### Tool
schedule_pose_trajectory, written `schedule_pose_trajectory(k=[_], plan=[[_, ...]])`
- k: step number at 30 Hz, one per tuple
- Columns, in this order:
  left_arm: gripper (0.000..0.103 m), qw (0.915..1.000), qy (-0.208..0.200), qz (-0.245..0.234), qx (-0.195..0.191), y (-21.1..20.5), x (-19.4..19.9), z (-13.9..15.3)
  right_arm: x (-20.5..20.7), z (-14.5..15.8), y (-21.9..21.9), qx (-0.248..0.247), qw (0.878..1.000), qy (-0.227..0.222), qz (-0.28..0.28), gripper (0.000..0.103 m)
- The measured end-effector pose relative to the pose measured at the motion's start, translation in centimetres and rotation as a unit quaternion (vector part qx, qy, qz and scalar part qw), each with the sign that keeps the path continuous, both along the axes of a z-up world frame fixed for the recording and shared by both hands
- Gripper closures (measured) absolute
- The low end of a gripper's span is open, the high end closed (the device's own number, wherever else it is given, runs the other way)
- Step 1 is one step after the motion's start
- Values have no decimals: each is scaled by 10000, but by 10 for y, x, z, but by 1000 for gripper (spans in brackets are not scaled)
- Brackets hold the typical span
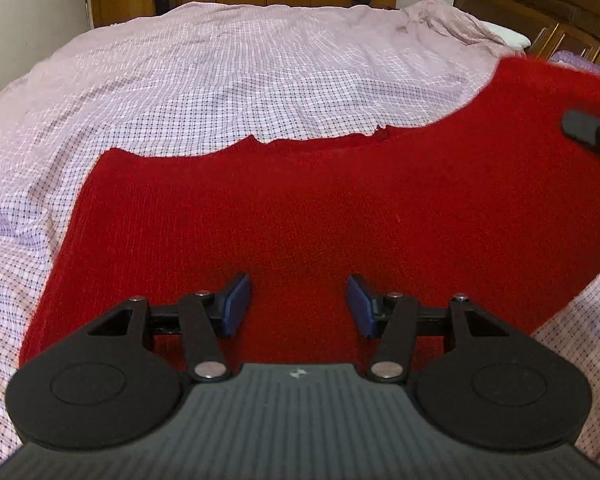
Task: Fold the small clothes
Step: 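Grasp the folded cardigan's edge with the right gripper and lift it, then fold the lifted edge over the bundle toward the left gripper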
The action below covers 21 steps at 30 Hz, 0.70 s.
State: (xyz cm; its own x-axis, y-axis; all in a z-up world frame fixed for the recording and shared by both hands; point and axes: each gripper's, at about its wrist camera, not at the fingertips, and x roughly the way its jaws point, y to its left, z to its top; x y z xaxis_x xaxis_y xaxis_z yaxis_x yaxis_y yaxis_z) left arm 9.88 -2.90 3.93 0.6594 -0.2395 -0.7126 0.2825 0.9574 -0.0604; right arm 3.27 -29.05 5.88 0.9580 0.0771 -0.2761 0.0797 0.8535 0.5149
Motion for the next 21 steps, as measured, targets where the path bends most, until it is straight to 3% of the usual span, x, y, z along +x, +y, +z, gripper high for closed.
schedule_pose_trajectory(k=[4, 11, 21], plan=[[43, 9996, -35, 94, -255, 21, -7, 20, 4, 20, 23, -464, 9987, -114, 182, 74], [43, 9978, -378, 502, -190, 75, -19, 53, 17, 38, 55, -755, 9962, -110, 409, 74], [43, 9906, -238, 1330, -199, 157, -20, 48, 47, 47, 124, -1356, 9866, -87, 900, 74]])
